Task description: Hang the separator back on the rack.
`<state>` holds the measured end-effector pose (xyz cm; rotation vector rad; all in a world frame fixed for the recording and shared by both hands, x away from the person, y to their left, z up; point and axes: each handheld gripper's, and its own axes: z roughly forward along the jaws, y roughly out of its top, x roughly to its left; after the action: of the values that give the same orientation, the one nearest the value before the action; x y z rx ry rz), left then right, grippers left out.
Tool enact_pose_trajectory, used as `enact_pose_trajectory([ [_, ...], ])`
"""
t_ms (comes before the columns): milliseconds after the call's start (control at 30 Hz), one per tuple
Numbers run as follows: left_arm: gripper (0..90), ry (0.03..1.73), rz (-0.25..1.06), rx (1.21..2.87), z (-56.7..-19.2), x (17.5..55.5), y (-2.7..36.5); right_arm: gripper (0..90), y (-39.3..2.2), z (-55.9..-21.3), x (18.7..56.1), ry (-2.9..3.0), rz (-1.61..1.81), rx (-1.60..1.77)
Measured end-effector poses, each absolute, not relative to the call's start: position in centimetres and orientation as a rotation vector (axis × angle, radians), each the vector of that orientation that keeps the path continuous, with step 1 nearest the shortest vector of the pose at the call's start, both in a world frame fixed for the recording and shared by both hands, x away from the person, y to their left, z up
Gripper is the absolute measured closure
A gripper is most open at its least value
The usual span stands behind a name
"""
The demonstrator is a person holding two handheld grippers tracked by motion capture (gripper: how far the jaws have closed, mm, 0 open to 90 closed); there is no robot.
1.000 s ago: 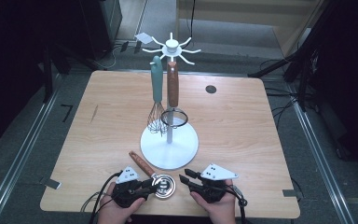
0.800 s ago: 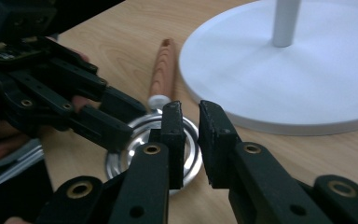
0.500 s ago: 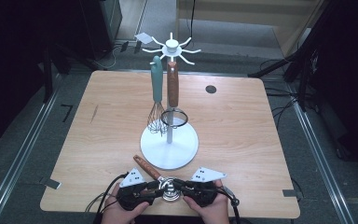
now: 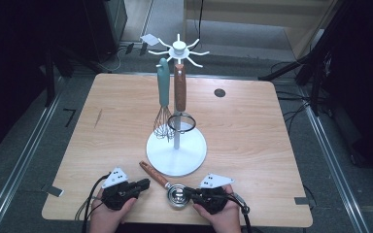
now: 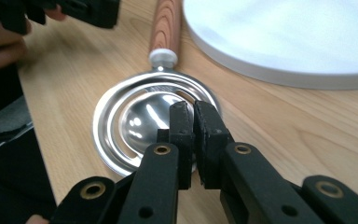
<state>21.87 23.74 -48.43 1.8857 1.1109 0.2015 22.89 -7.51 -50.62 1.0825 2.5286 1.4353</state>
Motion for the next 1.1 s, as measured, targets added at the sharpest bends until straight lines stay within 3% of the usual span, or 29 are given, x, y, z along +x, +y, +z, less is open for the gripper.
enact_pose_trajectory([
  [467, 87.7, 1.183, 0.224, 1.848, -48.6, 22.7, 26.1, 87.7, -10.0, -50.2, 23.3, 2.446, 1.415, 1.155],
  [867, 90.0, 1.226, 0.232, 1.832, -48.8, 23.2, 27.0, 90.0, -6.7, -49.9, 22.0, 2.558, 1.446, 1.001],
  [1100, 87.7, 1.228, 0.232, 1.831, -48.9, 23.2, 27.1, 90.0, -6.9, -50.4, 22.3, 2.59, 1.375, 1.017],
])
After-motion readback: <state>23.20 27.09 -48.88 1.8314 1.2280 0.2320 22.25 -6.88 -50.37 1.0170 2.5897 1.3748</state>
